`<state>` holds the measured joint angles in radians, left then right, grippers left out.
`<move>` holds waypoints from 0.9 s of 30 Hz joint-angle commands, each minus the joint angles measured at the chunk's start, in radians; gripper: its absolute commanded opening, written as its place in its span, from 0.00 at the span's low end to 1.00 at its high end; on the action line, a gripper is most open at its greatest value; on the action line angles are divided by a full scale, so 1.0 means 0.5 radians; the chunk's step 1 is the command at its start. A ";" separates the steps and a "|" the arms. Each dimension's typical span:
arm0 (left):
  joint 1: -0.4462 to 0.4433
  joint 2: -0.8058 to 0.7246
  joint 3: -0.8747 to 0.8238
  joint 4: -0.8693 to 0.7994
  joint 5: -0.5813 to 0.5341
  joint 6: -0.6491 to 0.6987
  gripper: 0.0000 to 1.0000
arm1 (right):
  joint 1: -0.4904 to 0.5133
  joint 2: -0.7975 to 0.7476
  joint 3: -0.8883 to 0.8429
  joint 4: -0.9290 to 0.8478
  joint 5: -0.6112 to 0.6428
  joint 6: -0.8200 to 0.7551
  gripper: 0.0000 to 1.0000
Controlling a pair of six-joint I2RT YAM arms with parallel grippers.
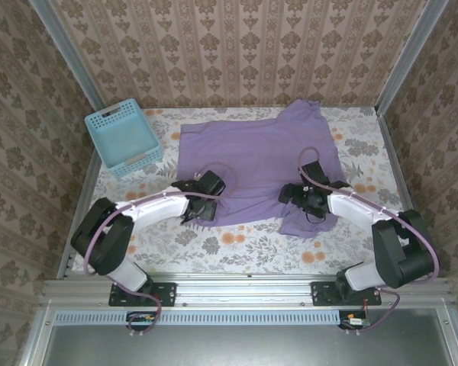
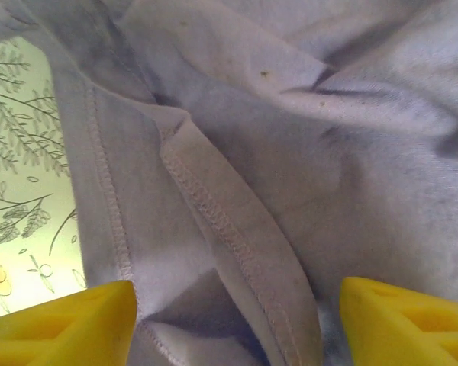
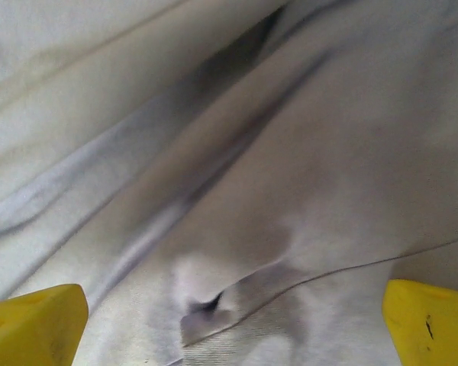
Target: Fold the inside-out t-shirt
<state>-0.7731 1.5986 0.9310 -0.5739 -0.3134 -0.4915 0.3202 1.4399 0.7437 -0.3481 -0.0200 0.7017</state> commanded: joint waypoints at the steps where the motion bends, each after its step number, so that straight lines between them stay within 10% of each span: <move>1: -0.014 0.082 0.097 -0.085 -0.051 0.029 0.69 | 0.009 0.101 -0.007 -0.048 0.002 0.105 1.00; 21: 0.350 -0.702 -0.629 -0.059 -0.022 -0.520 0.43 | -0.437 -0.082 -0.149 -0.148 0.069 0.170 1.00; 27: 0.168 -0.985 -0.625 0.055 0.168 -0.457 0.43 | -0.342 -0.327 -0.093 -0.225 0.098 0.073 1.00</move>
<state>-0.6395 1.1297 0.6018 -0.5743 -0.2844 -0.7013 0.1192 1.3258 0.6834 -0.4061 -0.0002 0.7723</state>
